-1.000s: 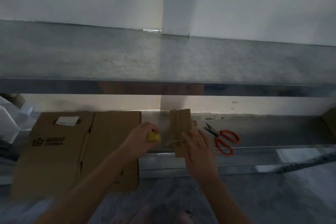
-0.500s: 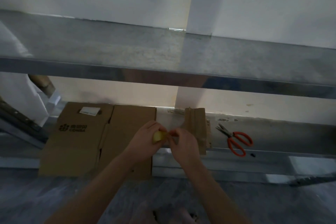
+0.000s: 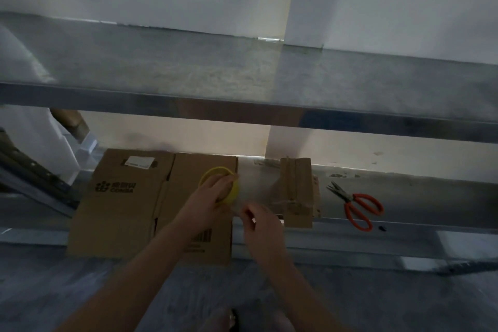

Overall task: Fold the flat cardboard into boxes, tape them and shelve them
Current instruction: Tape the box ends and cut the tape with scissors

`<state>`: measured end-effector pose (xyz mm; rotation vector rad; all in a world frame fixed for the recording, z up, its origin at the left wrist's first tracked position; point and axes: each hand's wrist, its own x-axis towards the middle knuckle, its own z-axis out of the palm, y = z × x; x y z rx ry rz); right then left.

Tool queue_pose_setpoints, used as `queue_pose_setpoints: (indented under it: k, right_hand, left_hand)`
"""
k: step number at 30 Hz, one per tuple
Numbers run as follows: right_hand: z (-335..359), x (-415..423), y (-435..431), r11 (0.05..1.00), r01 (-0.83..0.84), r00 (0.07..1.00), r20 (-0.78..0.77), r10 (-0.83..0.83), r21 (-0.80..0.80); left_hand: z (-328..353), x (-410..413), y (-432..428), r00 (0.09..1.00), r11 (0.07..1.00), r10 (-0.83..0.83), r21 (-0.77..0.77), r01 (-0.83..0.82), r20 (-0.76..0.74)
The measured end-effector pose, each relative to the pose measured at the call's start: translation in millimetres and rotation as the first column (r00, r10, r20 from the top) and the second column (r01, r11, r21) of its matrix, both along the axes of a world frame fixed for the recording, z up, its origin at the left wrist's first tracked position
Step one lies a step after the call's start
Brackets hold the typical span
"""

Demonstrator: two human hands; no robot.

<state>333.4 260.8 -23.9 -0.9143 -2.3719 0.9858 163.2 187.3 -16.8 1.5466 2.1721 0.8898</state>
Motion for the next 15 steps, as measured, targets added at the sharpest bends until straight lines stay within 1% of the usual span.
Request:
queue_pose_setpoints:
  k: [4, 5, 7, 9, 11, 13, 15]
  right_hand:
    - [-19, -6, 3, 0.963, 0.135, 0.991, 0.043, -0.129, -0.234]
    - [-24, -9, 6, 0.946, 0.167, 0.985, 0.08, -0.151, -0.277]
    - [-36, -16, 13, 0.921, 0.23, 0.967, 0.184, -0.178, -0.313]
    - [-45, -23, 21, 0.909, 0.277, 0.94, 0.286, -0.188, -0.311]
    - [-53, -29, 28, 0.915, 0.293, 0.916, 0.357, -0.186, -0.276]
    - [-59, -34, 33, 0.929, 0.295, 0.9, 0.391, -0.192, -0.222]
    - [-63, -38, 38, 0.943, 0.294, 0.884, 0.418, -0.208, -0.154]
  left_hand:
    - [-19, -7, 12, 0.99, 0.987, -0.09, -0.145, 0.074, -0.111]
    - [-25, -7, 14, 0.987, 0.983, -0.099, -0.168, 0.077, -0.124]
    - [-36, -7, 20, 0.985, 0.975, -0.102, -0.21, 0.072, -0.138]
    - [-46, -6, 26, 0.983, 0.965, -0.094, -0.255, 0.052, -0.157]
    - [-53, -7, 32, 0.98, 0.96, -0.087, -0.276, 0.035, -0.18]
    - [-60, -10, 36, 0.977, 0.962, -0.09, -0.272, 0.036, -0.191]
    - [-64, -13, 38, 0.966, 0.955, -0.105, -0.295, 0.031, -0.236]
